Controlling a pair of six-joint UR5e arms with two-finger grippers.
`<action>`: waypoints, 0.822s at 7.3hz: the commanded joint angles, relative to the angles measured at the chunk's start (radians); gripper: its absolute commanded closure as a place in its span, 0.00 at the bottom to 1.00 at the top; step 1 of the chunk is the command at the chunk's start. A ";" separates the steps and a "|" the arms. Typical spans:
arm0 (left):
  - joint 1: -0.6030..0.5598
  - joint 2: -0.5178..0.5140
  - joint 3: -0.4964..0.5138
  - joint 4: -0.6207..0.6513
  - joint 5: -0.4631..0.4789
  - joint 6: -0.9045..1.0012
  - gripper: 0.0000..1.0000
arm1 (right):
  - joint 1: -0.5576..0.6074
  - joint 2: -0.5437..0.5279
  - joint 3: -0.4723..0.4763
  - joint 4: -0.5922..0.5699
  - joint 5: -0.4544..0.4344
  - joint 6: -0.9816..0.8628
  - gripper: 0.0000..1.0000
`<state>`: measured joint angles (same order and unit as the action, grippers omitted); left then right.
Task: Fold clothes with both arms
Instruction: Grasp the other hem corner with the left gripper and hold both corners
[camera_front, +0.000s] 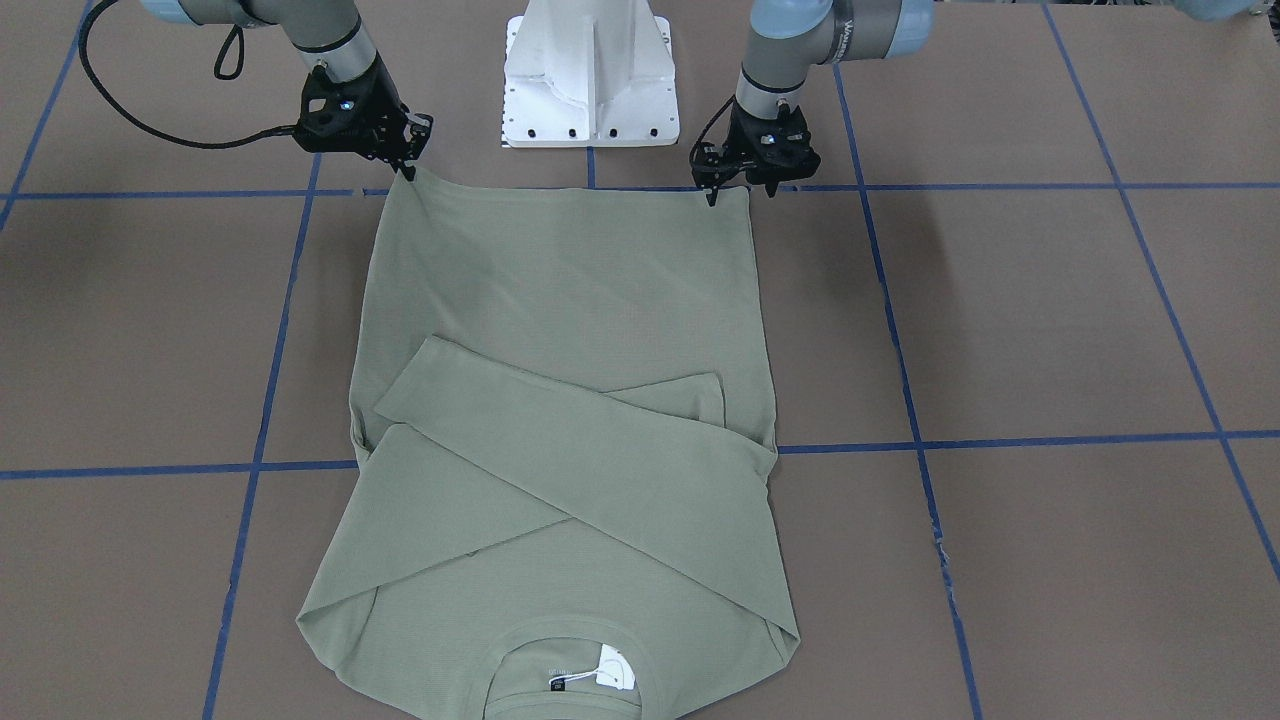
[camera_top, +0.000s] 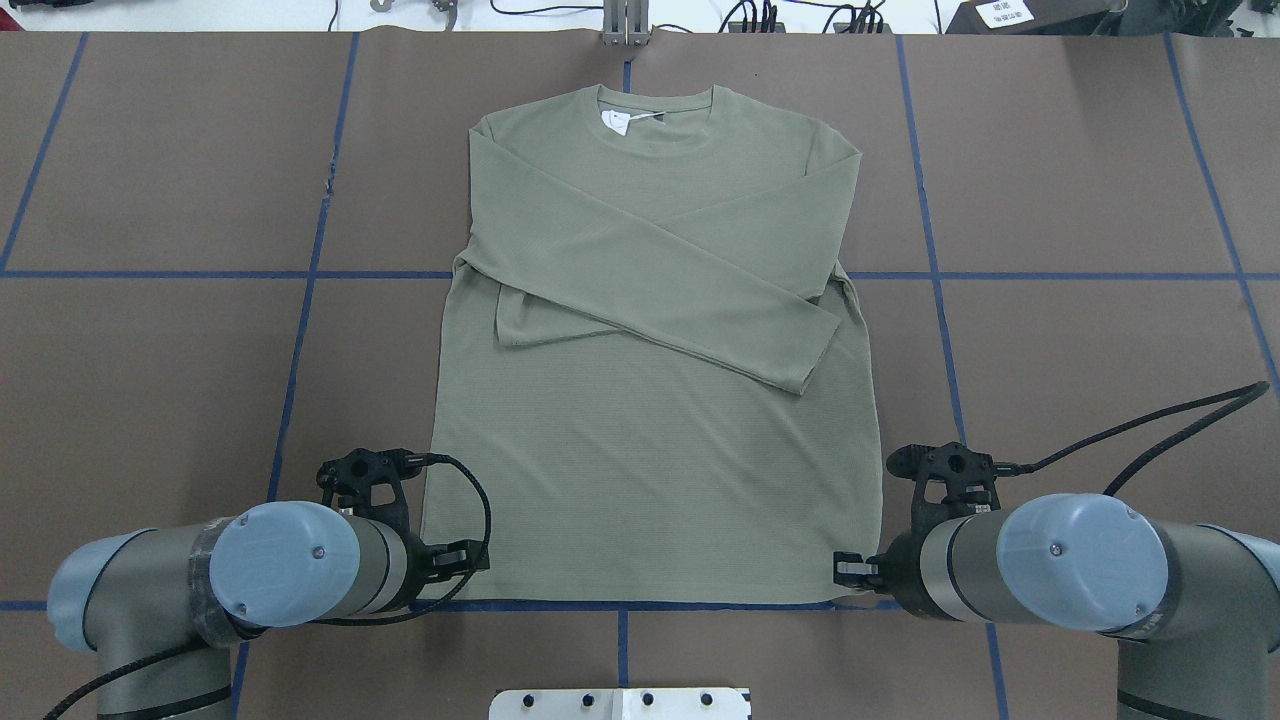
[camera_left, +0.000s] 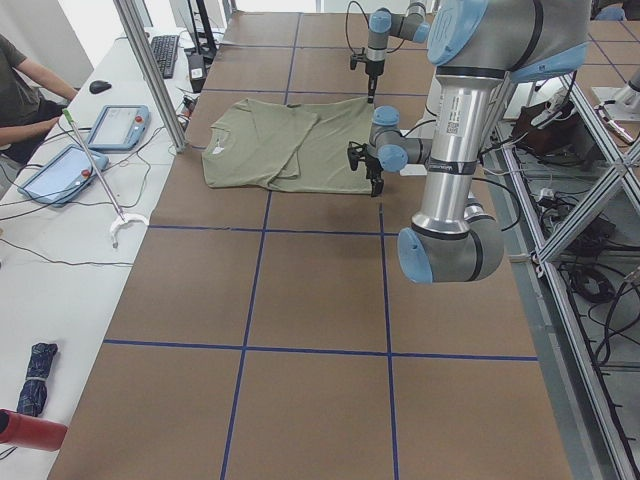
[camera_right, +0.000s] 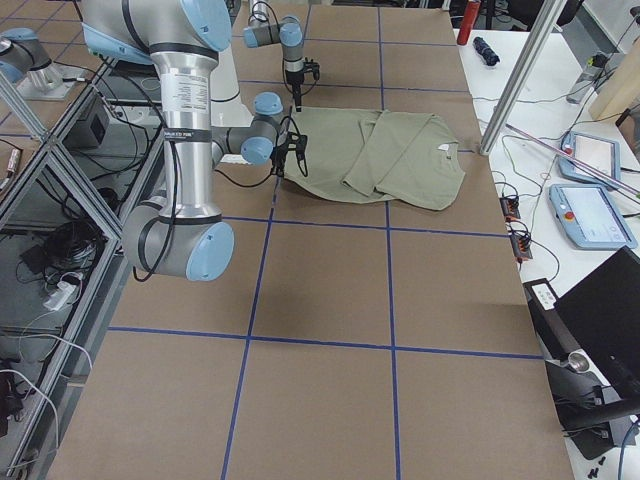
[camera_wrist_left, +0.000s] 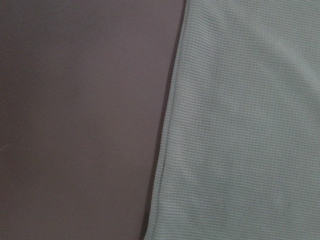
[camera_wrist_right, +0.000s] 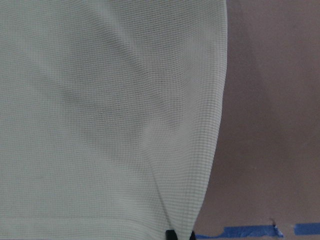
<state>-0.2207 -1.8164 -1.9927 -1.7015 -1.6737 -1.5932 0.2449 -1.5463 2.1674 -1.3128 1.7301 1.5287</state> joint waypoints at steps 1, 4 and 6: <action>0.004 -0.001 0.000 0.017 0.000 -0.001 0.13 | 0.001 0.000 0.000 0.000 0.000 0.001 1.00; 0.009 -0.009 0.002 0.017 -0.001 -0.008 0.28 | 0.004 0.000 0.000 0.000 0.000 0.001 1.00; 0.012 -0.009 0.005 0.017 -0.001 -0.008 0.32 | 0.011 0.000 0.000 0.000 0.008 -0.001 1.00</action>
<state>-0.2107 -1.8256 -1.9892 -1.6843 -1.6751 -1.6007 0.2513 -1.5463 2.1671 -1.3131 1.7326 1.5291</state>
